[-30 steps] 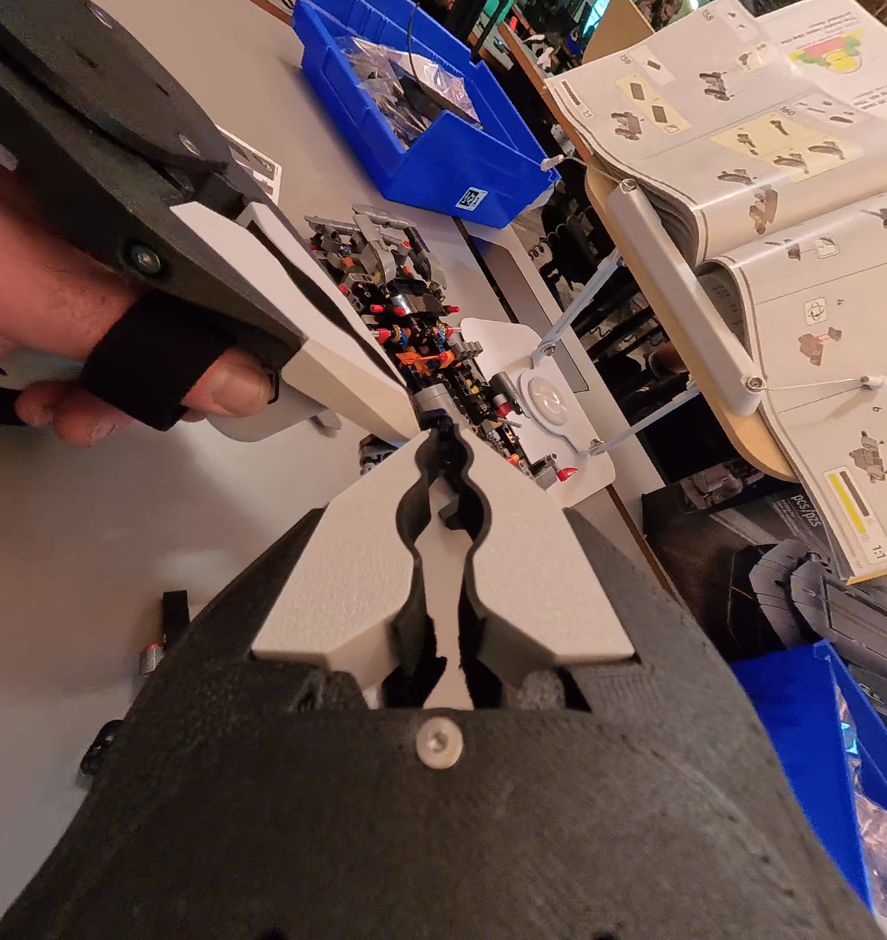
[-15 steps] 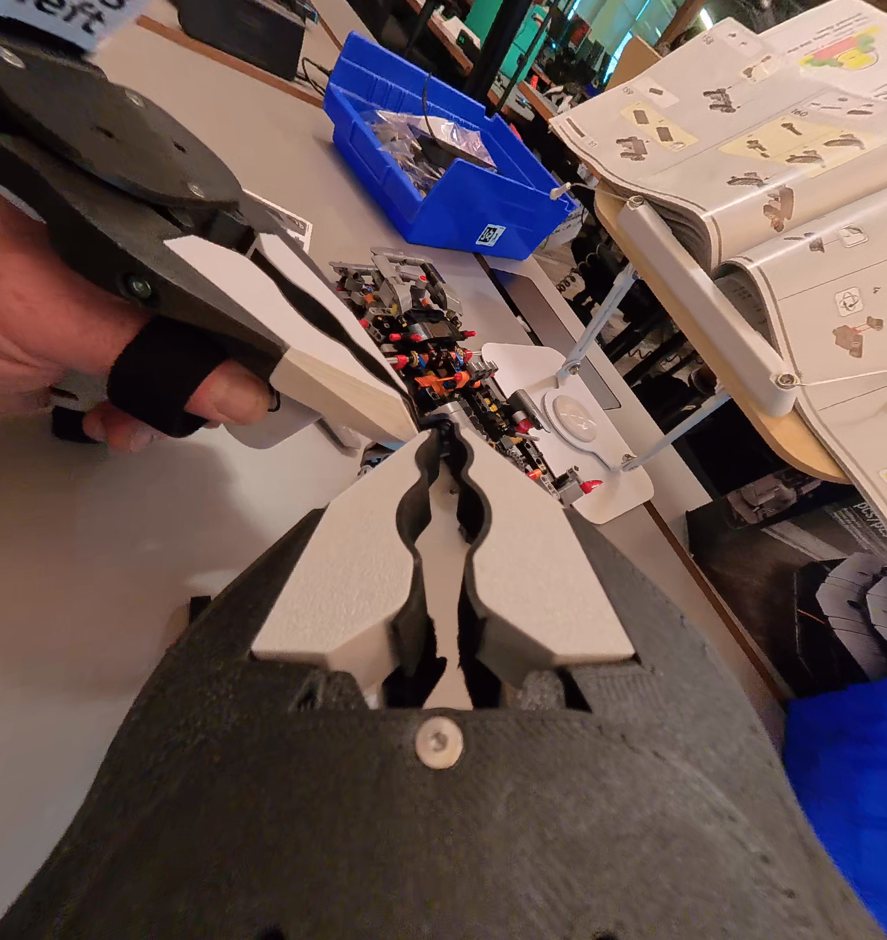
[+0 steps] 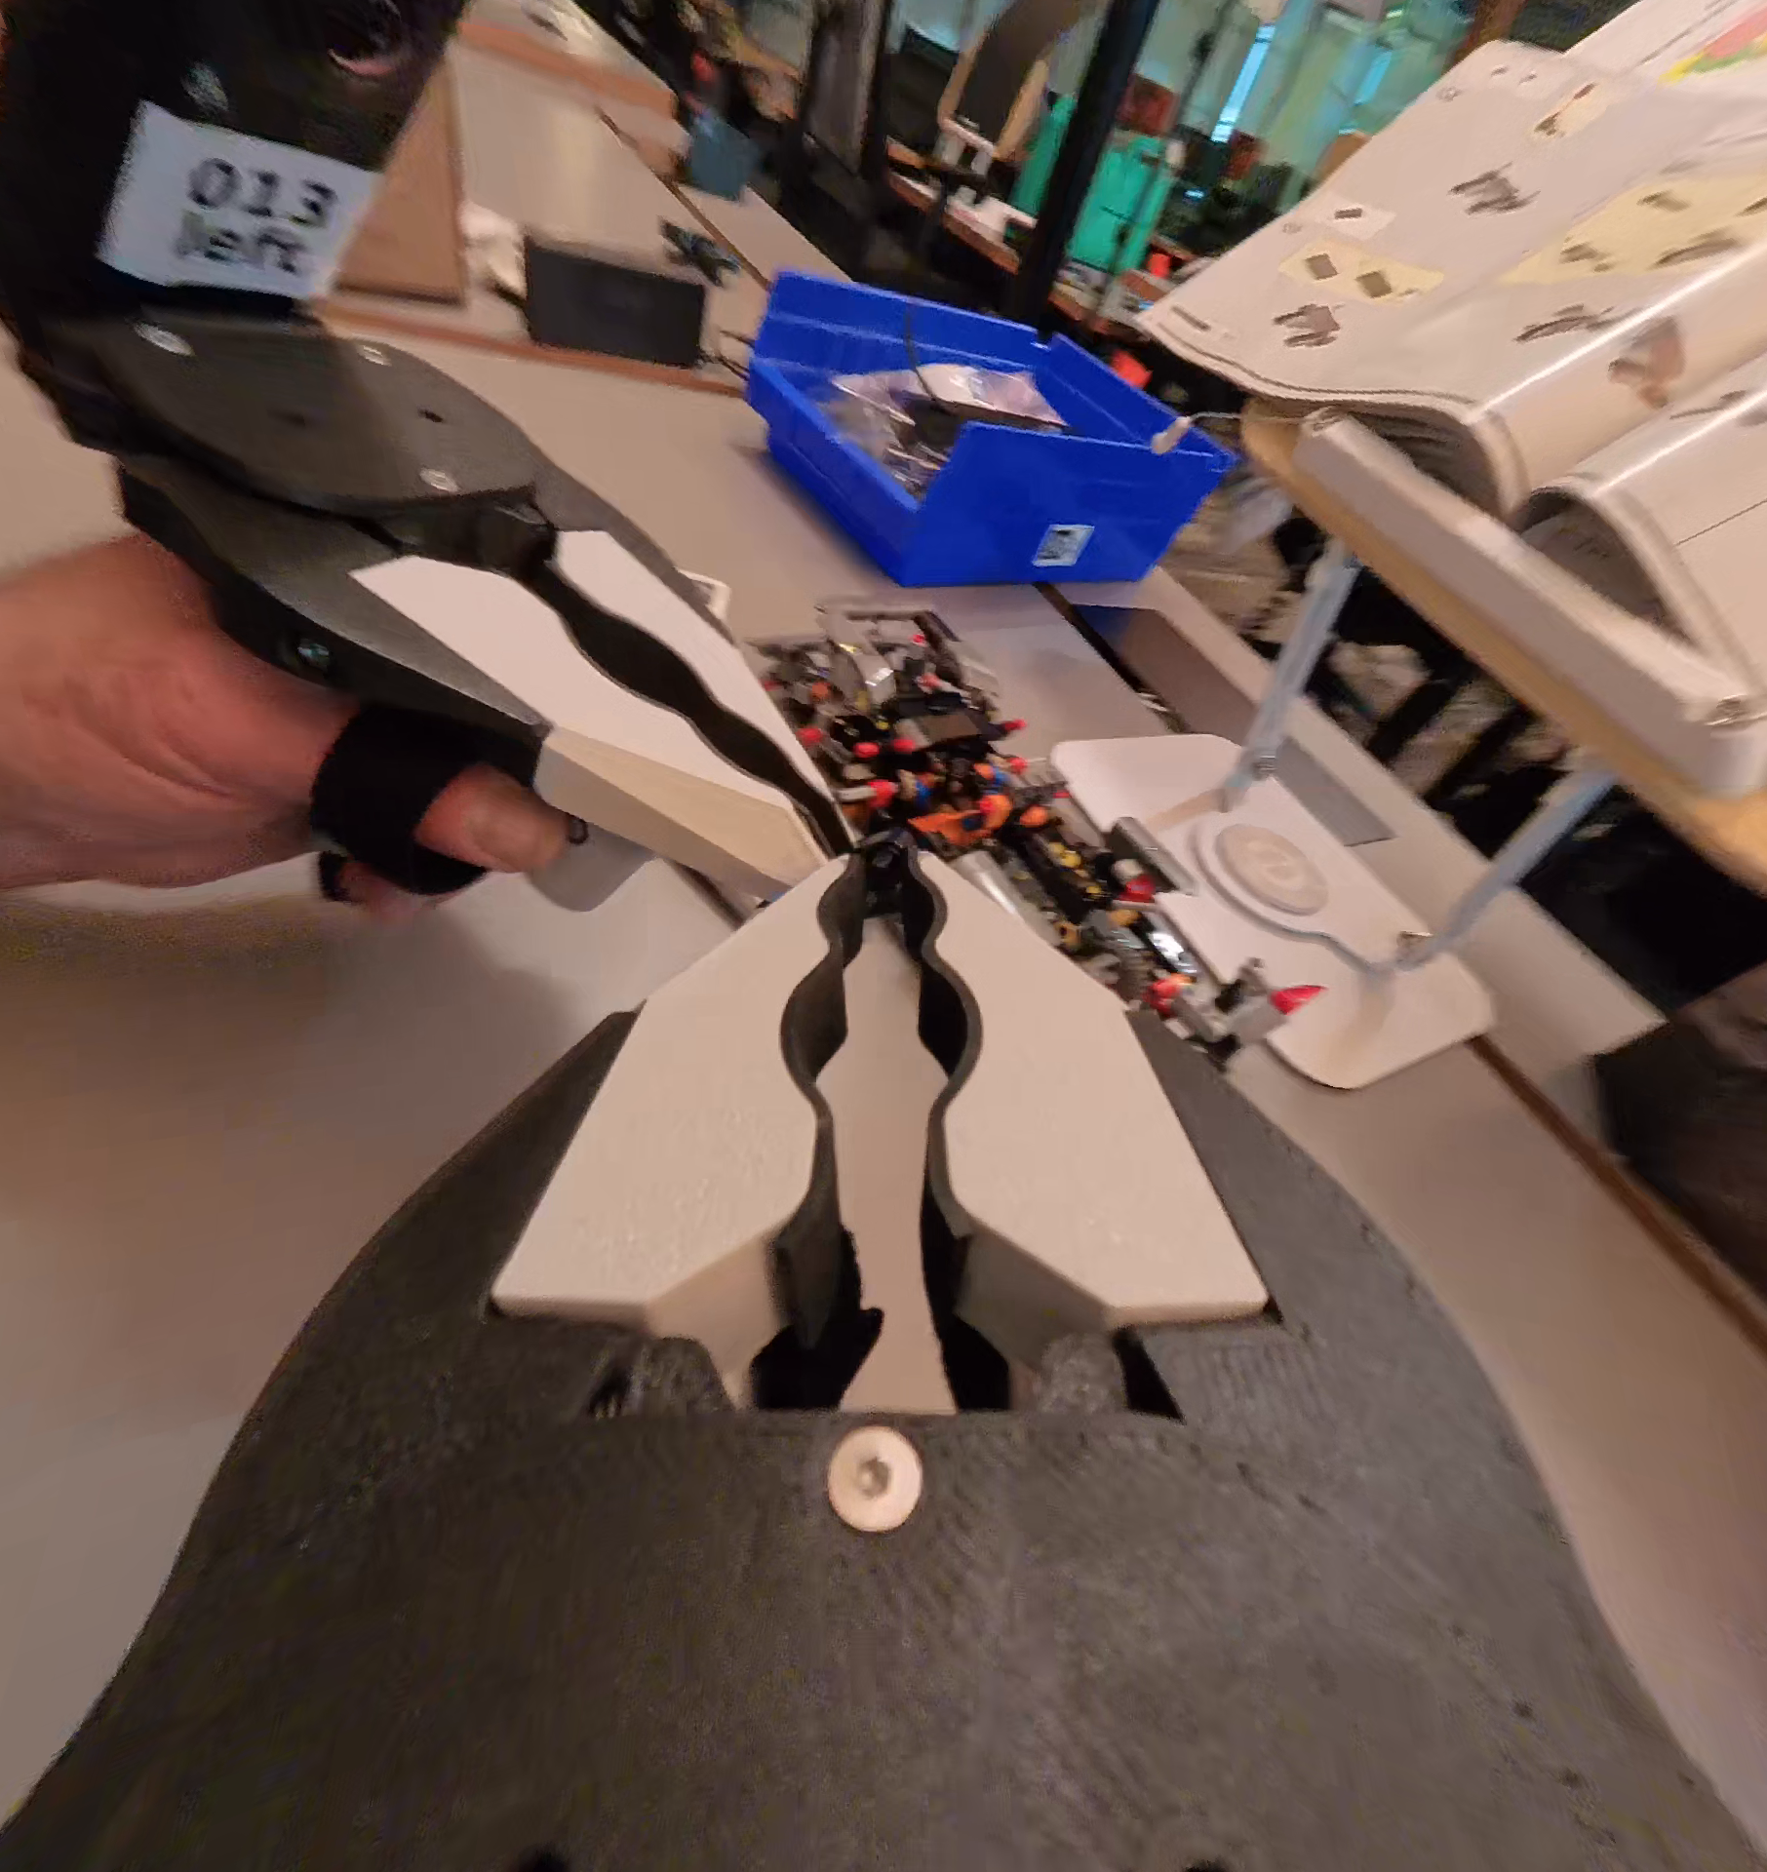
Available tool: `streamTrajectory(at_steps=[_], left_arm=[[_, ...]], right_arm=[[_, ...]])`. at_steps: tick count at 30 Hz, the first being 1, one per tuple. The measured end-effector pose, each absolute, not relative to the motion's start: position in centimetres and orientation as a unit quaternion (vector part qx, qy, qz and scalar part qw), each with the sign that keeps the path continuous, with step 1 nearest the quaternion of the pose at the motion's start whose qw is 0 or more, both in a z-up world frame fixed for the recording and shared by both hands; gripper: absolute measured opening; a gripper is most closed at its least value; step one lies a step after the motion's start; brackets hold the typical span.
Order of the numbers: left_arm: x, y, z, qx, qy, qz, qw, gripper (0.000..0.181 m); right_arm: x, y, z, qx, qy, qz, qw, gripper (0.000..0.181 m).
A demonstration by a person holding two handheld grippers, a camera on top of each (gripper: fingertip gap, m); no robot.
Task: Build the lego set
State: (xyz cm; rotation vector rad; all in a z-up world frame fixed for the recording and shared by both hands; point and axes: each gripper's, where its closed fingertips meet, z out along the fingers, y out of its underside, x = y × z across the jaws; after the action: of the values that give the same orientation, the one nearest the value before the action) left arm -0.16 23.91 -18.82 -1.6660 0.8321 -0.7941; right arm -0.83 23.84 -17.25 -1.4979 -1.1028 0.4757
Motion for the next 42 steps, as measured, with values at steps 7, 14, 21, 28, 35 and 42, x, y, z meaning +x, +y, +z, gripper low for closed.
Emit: streamTrajectory(at_steps=[7,14,21,28,35,42], left_arm=[[-0.2,21.4,-18.1,-0.638,0.508,-0.302,0.493,0.006],[-0.1,19.9,-19.0,-0.611,0.573,-0.291,0.462,0.006],[-0.2,19.5,-18.9,-0.598,0.578,-0.336,0.442,0.006],[-0.9,19.4,-20.0,-0.592,0.63,-0.303,0.402,0.006],[-0.8,19.4,-20.5,-0.576,0.643,-0.32,0.39,0.006],[-0.3,20.2,-20.7,-0.564,0.642,-0.342,0.39,0.006]], right_arm=[[-1.2,21.4,-16.9,-0.609,-0.492,0.373,0.498,0.027],[-1.5,19.7,-17.5,-0.587,-0.528,0.405,0.462,0.016],[-1.7,19.4,-17.3,-0.581,-0.522,0.428,0.455,0.014],[-2.1,19.5,-17.9,-0.58,-0.518,0.441,0.447,0.017],[-2.3,19.2,-18.6,-0.578,-0.539,0.424,0.442,0.016],[-1.9,19.9,-19.2,-0.588,-0.546,0.39,0.453,0.015]])
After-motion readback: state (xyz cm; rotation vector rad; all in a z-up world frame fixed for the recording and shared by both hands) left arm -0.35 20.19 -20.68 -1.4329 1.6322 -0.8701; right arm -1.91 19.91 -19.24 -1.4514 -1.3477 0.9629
